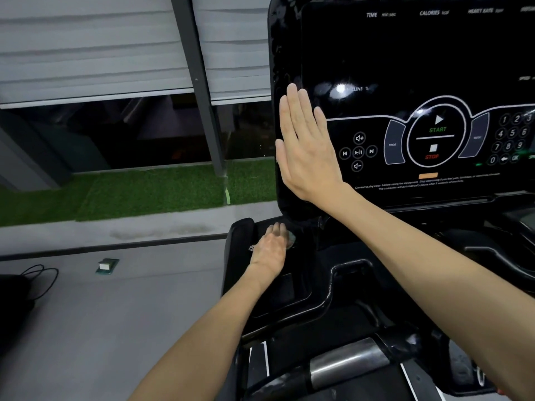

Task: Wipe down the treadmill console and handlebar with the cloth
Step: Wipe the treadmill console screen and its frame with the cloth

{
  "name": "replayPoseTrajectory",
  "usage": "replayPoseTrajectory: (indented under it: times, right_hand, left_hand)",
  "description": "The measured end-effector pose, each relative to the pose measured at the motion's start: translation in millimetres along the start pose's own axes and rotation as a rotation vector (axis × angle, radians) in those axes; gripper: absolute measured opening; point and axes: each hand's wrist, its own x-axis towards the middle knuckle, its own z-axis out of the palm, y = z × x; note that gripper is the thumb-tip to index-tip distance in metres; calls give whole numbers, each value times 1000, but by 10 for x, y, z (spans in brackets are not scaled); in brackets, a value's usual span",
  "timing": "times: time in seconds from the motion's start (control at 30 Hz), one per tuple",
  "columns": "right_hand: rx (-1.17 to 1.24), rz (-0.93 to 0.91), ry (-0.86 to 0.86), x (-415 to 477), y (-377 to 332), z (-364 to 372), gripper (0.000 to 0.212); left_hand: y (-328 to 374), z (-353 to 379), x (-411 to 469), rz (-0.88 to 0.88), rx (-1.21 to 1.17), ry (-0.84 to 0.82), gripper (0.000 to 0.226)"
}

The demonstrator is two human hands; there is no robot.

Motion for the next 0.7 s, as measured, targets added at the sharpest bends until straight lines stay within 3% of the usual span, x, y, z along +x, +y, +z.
replayPoseTrajectory:
  times: [0.23,0.4,0.57,0.7]
  right_hand:
    - [-7,-15,3,4,13,5,58]
    - [-10,-19,-2,6,28,8,58]
    - [24,2,26,4,-3,20,58]
    - [19,-7,34,9,19,48,58]
  left_hand:
    - [1,-9,183,143,-31,-52,48]
    - [-449,15,315,-21,91,-91,62]
    - [-337,71,466,-35,27,-71,39]
    - [-325,28,713,-61,-43,-74,39]
